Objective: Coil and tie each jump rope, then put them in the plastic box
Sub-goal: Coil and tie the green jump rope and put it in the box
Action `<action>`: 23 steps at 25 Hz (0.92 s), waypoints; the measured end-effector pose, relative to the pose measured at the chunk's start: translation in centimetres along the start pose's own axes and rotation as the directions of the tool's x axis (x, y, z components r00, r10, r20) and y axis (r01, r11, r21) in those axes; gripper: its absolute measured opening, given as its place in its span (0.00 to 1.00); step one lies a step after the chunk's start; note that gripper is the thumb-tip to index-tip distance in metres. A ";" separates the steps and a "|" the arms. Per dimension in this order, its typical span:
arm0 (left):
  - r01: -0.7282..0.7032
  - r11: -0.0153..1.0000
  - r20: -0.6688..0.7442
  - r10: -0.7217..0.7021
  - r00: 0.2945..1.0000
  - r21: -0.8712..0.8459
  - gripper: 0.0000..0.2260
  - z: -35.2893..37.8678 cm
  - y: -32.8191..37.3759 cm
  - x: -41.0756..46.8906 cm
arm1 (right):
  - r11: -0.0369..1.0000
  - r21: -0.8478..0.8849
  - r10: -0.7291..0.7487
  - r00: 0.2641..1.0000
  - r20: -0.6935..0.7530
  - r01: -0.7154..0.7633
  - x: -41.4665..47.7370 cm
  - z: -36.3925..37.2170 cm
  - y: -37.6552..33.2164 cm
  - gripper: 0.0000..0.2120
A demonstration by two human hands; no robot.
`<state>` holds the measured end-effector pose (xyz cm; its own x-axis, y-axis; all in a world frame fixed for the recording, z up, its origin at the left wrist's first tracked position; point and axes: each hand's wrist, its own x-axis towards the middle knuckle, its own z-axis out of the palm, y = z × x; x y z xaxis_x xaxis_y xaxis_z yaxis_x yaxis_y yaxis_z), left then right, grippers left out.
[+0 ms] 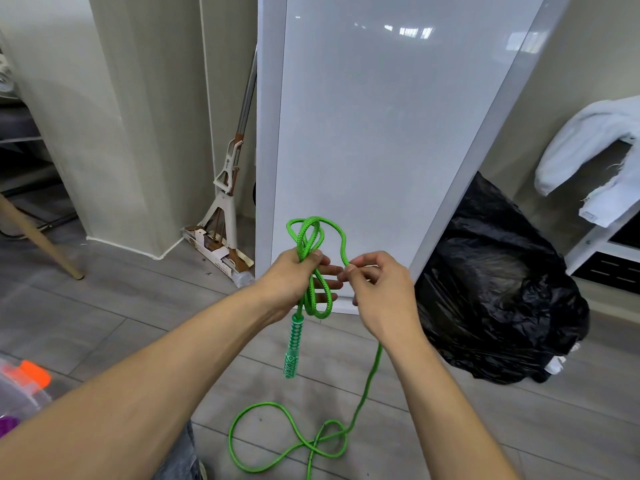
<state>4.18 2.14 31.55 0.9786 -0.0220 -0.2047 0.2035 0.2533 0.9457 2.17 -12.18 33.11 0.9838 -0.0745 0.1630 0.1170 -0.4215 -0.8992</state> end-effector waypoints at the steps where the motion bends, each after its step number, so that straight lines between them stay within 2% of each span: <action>1: 0.000 1.000 0.003 0.000 1.000 -0.007 0.12 0.2 -0.2 -0.1 | 1.000 0.003 -0.009 1.000 0.015 0.009 -0.2 0.3 -0.1 0.04; 5: 0.048 0.999 -0.001 -0.048 0.999 0.023 0.13 0.8 -0.6 -0.4 | 0.993 -0.097 -0.059 0.998 0.027 0.061 -1.1 1.0 -0.1 0.02; 8: 0.076 0.997 -0.096 -0.077 0.992 -0.022 0.08 0.7 -0.6 0.0 | 0.984 -0.162 -0.063 0.992 0.106 0.080 -1.2 1.2 0.0 0.05; 10: 0.039 0.994 -0.152 -0.054 0.987 -0.098 0.05 0.4 -0.2 0.5 | 0.978 -0.191 -0.050 0.982 0.183 0.085 -1.3 1.2 -0.1 0.09; 12: -0.010 0.975 -0.155 -0.025 0.988 -0.223 0.04 0.3 0.5 0.6 | 0.962 -0.266 -0.018 0.985 0.174 0.064 -1.3 1.2 -0.3 0.05; 14: -0.052 0.926 -0.153 -0.006 0.988 -0.373 0.05 0.1 1.1 0.6 | 0.928 -0.367 0.006 0.979 0.202 0.070 -1.1 0.9 -0.4 0.11; 16: -0.069 0.883 -0.187 -0.021 0.982 -0.464 0.08 -0.6 1.5 1.0 | 0.950 -0.303 0.055 0.922 0.383 0.069 -1.0 0.7 -0.3 0.15; 19: -0.036 0.876 -0.231 -0.087 0.969 -0.481 0.12 -2.2 2.0 1.8 | 0.976 -0.216 0.119 0.778 0.617 0.022 -0.9 -0.4 -0.1 0.16; 21: -0.028 0.872 -0.251 -0.110 0.962 -0.489 0.13 -3.2 2.4 2.2 | 0.970 -0.243 0.166 0.688 0.707 0.015 -0.8 -1.5 0.1 0.15; 23: -0.047 0.845 -0.262 -0.112 0.959 -0.533 0.13 -3.9 2.7 2.5 | 0.954 -0.301 0.232 0.641 0.731 -0.001 -0.5 -2.8 0.4 0.15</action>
<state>7.03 6.50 32.57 0.9071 0.2038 -0.3683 0.1096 0.7304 0.6742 1.37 -14.85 33.84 0.7574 0.5153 -0.4009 0.0695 -0.6742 -0.7353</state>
